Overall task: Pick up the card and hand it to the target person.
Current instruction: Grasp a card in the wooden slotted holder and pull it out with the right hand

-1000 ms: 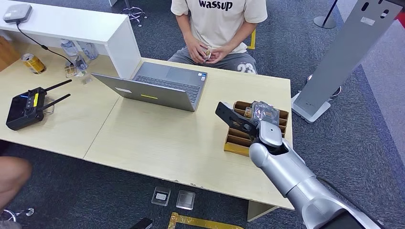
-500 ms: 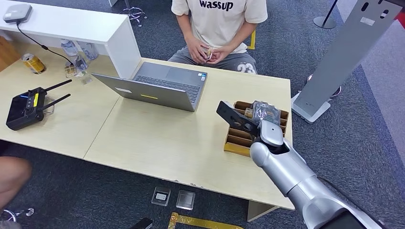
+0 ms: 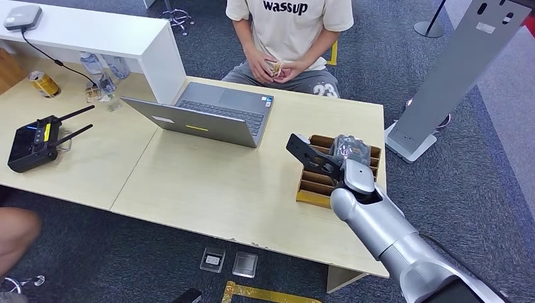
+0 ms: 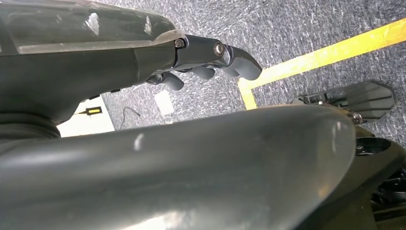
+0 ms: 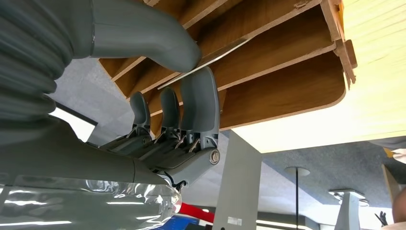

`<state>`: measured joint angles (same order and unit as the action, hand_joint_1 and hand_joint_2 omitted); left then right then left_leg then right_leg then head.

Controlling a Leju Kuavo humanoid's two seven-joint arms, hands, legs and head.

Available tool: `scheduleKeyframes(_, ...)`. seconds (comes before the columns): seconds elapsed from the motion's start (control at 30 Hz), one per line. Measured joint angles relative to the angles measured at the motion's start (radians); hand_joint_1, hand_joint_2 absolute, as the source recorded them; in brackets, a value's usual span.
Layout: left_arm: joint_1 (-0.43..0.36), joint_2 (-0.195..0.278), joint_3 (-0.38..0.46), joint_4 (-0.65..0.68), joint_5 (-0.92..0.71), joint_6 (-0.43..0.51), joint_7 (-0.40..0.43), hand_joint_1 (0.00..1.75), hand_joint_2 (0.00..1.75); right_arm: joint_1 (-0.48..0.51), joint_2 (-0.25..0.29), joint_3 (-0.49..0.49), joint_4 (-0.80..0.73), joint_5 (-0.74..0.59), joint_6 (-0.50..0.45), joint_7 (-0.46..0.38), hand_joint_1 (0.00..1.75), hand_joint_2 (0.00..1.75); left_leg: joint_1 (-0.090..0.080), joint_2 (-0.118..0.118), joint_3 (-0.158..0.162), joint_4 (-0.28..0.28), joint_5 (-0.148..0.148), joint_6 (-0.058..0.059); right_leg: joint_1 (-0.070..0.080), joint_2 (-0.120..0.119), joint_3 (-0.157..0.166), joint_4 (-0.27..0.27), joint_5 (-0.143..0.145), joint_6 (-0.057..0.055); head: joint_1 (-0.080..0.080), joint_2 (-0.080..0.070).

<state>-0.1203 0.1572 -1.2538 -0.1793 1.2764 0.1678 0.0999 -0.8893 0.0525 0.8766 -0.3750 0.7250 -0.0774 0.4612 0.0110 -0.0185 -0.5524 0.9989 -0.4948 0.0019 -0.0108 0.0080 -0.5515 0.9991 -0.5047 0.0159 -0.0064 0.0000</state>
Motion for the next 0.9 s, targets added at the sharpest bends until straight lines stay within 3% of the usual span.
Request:
scheduleKeyframes(0.3,0.0,0.0,0.0,0.0,0.0,0.0,0.0,0.0,0.0,0.0,-0.004,0.0,0.0,-0.01,-0.004,-0.001,1.28,1.75,0.0,0.0,0.0,0.0,0.0,0.0,0.0,0.0,0.0,0.0,0.0,0.0,0.0,0.0)
scheduleKeyframes(0.4,0.0,0.0,0.0,0.0,0.0,0.0,-0.001,0.0,0.0,0.0,-0.005,0.0,0.0,-0.01,-0.006,-0.001,1.39,1.75,0.0,0.0,0.0,0.0,0.0,0.0,0.0,0.0,0.0,0.0,0.0,0.0,0.0,0.0)
scheduleKeyframes(0.53,0.0,0.0,0.0,0.0,0.0,0.0,-0.001,0.0,0.0,-0.001,-0.005,0.0,0.0,-0.012,-0.01,-0.001,1.75,1.75,0.0,0.0,0.0,0.0,0.0,0.0,0.0,0.0,0.0,0.0,0.0,0.0,0.0,0.0)
scheduleKeyframes(0.63,0.0,0.0,0.0,0.0,0.0,0.0,-0.001,0.0,0.0,-0.001,-0.006,0.0,0.0,-0.013,-0.012,-0.001,1.75,1.75,0.0,0.0,0.0,0.0,0.0,0.0,0.0,0.0,0.0,0.0,0.0,0.0,0.0,0.0)
scheduleKeyframes(0.77,0.0,0.0,0.0,0.0,0.0,-0.003,-0.003,0.0,1.75,-0.002,-0.007,0.0,0.0,-0.015,-0.013,-0.002,1.75,1.75,0.0,0.0,0.0,0.0,0.0,0.0,0.0,0.0,0.0,0.0,0.0,0.0,0.0,0.0)
scheduleKeyframes(0.9,0.0,0.0,0.0,0.0,-0.002,-0.017,-0.011,0.0,1.75,-0.002,-0.008,0.0,0.0,-0.016,-0.014,-0.002,1.75,1.75,0.0,0.0,0.0,0.0,0.0,0.0,0.0,0.0,0.0,0.0,0.0,0.0,0.0,0.0)
